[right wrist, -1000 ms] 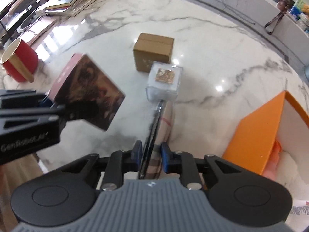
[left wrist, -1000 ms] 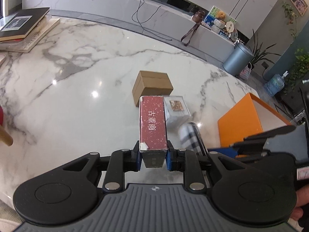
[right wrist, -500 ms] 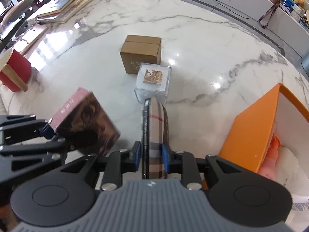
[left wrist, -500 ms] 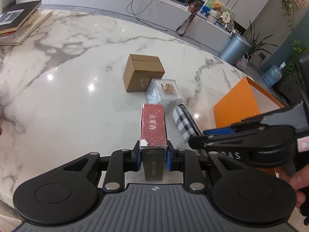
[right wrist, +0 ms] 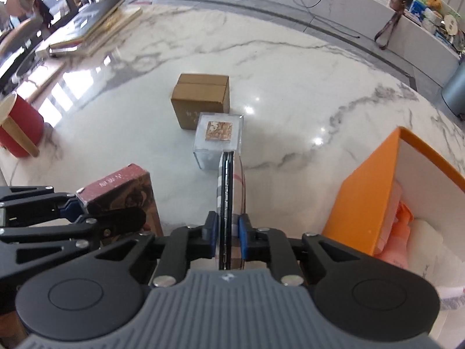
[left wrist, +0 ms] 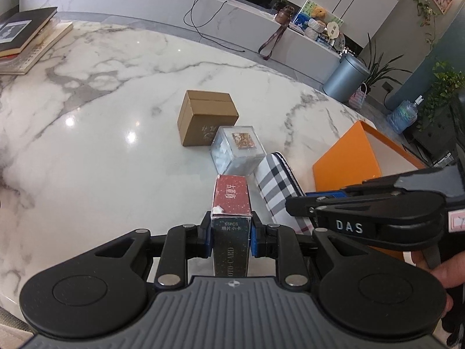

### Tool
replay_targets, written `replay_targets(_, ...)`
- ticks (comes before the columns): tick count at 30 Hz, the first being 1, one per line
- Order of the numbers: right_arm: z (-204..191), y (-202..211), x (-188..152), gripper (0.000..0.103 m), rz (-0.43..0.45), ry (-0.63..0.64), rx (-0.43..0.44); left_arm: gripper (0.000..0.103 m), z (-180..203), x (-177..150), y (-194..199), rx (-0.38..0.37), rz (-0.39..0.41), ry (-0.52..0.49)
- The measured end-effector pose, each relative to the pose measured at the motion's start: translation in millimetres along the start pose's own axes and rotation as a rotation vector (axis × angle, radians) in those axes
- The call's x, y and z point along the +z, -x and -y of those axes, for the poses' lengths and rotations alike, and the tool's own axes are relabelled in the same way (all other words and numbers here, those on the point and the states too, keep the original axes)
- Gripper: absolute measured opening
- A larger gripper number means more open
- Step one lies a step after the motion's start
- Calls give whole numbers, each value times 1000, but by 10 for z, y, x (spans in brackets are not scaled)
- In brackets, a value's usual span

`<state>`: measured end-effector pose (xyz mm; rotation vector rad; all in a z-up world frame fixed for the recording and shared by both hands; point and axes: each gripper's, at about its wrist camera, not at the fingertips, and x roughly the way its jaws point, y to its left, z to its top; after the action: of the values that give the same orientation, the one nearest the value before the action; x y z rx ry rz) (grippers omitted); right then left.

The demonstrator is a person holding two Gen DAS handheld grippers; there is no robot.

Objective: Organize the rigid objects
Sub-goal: 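Carry the red box with the left tool while the right carries the plaid case to the box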

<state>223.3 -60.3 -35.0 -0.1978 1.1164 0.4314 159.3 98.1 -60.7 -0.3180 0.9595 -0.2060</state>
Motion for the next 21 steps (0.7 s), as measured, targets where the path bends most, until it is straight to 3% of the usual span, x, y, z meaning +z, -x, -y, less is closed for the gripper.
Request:
replay_targets(13, 221, 958, -276, 13, 238, -129, 77, 26, 419, 139, 498, -48, 111, -49)
replay_targets(21, 589, 1587, -472, 13, 369, -195, 30, 26, 998, 267, 674, -142, 151, -139)
